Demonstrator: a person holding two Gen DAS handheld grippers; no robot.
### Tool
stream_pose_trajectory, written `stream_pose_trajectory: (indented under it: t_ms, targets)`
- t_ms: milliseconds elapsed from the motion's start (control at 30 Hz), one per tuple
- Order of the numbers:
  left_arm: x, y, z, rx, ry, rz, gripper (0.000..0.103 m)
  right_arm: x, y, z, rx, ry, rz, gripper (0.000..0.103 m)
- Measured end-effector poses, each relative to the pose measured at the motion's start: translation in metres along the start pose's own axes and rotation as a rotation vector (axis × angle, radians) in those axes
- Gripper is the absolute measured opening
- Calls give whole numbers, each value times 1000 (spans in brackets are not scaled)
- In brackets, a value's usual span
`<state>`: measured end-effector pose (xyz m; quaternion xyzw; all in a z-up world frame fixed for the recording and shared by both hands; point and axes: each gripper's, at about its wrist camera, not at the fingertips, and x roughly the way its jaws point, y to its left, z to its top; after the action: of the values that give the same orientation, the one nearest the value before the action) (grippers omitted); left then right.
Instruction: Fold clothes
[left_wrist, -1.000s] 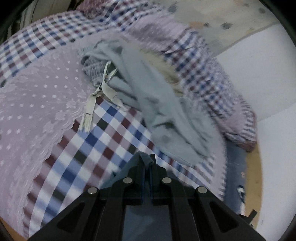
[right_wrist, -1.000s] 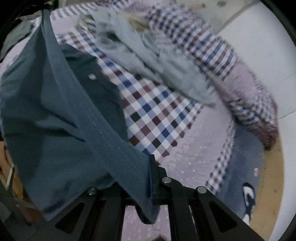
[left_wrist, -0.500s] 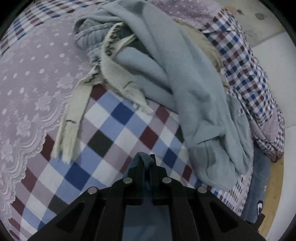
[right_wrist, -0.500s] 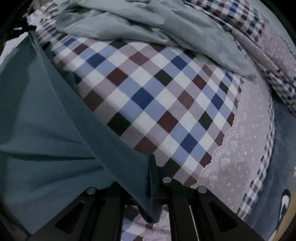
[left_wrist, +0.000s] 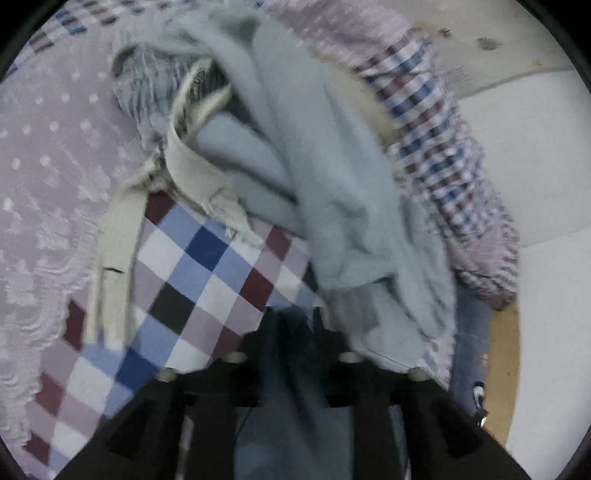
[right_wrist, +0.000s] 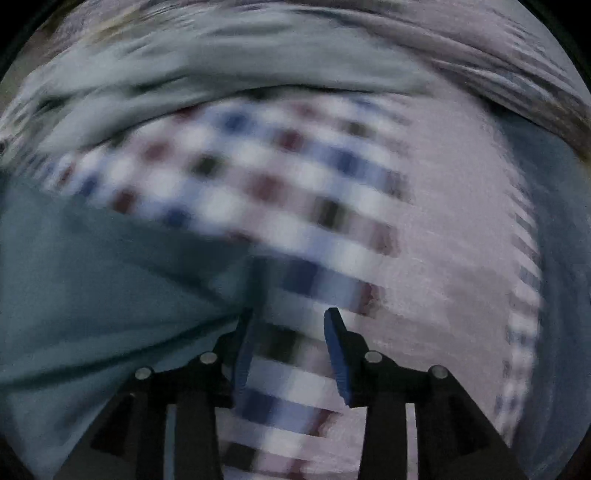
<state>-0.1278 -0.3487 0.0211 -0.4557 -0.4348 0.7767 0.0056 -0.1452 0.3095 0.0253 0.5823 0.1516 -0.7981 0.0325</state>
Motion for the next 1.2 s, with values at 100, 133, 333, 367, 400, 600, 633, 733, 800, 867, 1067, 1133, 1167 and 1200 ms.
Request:
stream_pose_trajectory:
  t_ms: [100,133,333,367,400,600,633,733,800,867,1067,1133,1167,1200]
  targets:
    - [-42,4,-12,70,-50,-57,78,-26,-32,-26,179,-59,82,44]
    - [-56,5,-17,98,-55,-69,78,-39,-39,-43,206,-88,126,46]
    - [-137,24,-78,230,-95,-53,78,-102,-36,-158,298,-156,282,49]
    - [-147,27,-93,251,-107,-47,78,-110,-26,-178,298,-154,303,49]
    - [-158,30,-109,271,-119,-41,78,-118,-16,-198,299,-152,324,49]
    - [-201,57,-199,324,-181,7,78,-158,44,-294,261,-172,401,49]
    - [-205,63,-212,317,-186,11,78,-161,51,-302,246,-178,400,49]
    - [-205,79,-241,301,-170,35,78,-166,78,-320,178,-174,355,47]
    - [-200,83,-255,314,-152,53,77,-167,95,-325,127,-173,306,45]
    - [-193,83,-263,337,-126,72,77,-168,110,-328,94,-184,275,45]
    - [-167,80,-276,403,-35,158,43,-144,130,-332,16,-149,166,7]
    - [-166,88,-274,363,-35,175,32,-137,116,-341,67,-131,153,5]
    - [-168,93,-272,340,-39,179,31,-134,107,-345,105,-123,152,5]
    - [-169,98,-271,317,-43,182,31,-134,98,-350,144,-118,150,5]
